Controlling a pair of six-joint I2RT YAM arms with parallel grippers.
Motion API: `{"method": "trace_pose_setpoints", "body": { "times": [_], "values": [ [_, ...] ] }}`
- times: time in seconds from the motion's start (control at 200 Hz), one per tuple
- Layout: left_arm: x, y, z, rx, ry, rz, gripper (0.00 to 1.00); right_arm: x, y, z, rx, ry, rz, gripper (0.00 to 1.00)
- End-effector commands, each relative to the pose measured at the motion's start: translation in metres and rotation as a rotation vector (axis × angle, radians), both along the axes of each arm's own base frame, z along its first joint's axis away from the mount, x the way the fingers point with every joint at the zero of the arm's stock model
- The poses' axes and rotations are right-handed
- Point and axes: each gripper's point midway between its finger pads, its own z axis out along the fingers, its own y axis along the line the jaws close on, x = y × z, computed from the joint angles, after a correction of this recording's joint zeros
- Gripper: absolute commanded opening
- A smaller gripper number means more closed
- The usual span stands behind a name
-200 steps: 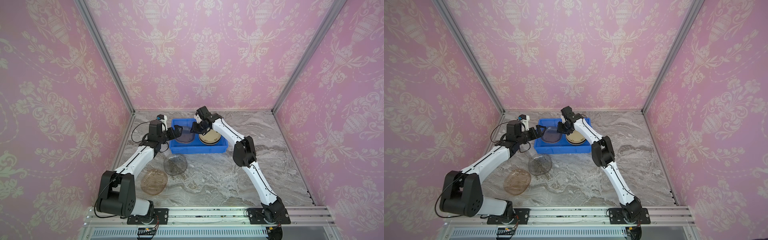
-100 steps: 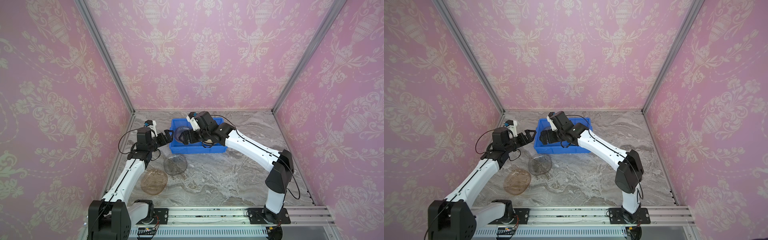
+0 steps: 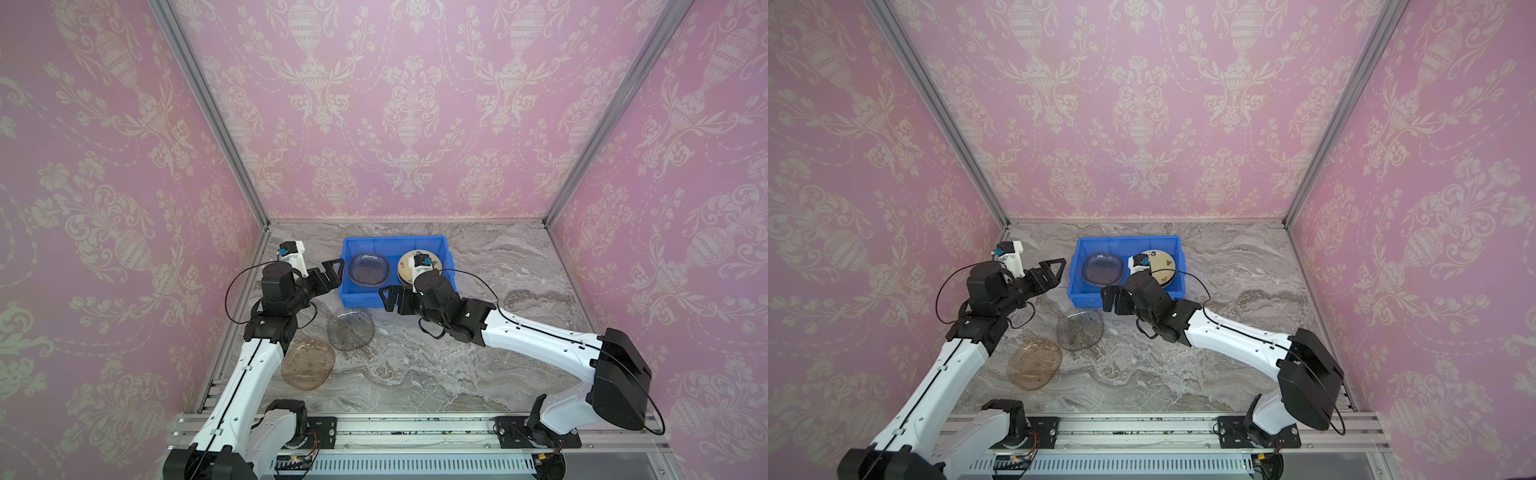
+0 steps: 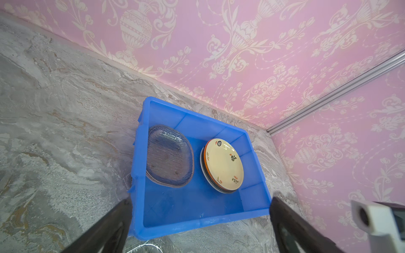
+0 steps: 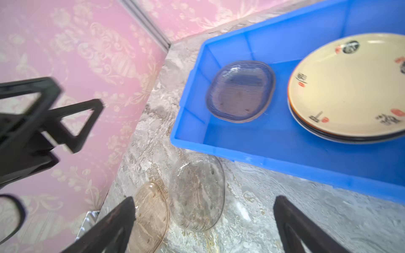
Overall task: Place the plates into the plastic bin on the countertop
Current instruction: Pick up the plate from the bottom-left of the table.
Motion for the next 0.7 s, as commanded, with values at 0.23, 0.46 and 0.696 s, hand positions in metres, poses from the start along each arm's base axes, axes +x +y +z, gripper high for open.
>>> {"method": "trace_pose_setpoints", "body": {
  "times": [0.23, 0.46, 0.696],
  "values": [
    [-0.021, 0.005, -0.037, -0.021, 0.045, 0.027, 0.99, -0.046, 0.024, -0.051, 0.369, 0.185, -0.087, 1.0],
    [-0.034, 0.004, -0.027, -0.044, 0.056, 0.031, 0.99, -0.06, 0.053, -0.08, 0.332, 0.256, -0.057, 1.0],
    [-0.048, 0.007, -0.017, 0.017, 0.084, 0.025, 0.99, -0.076, 0.1, -0.099, 0.2, 0.383, 0.02, 1.0]
  ]
}}
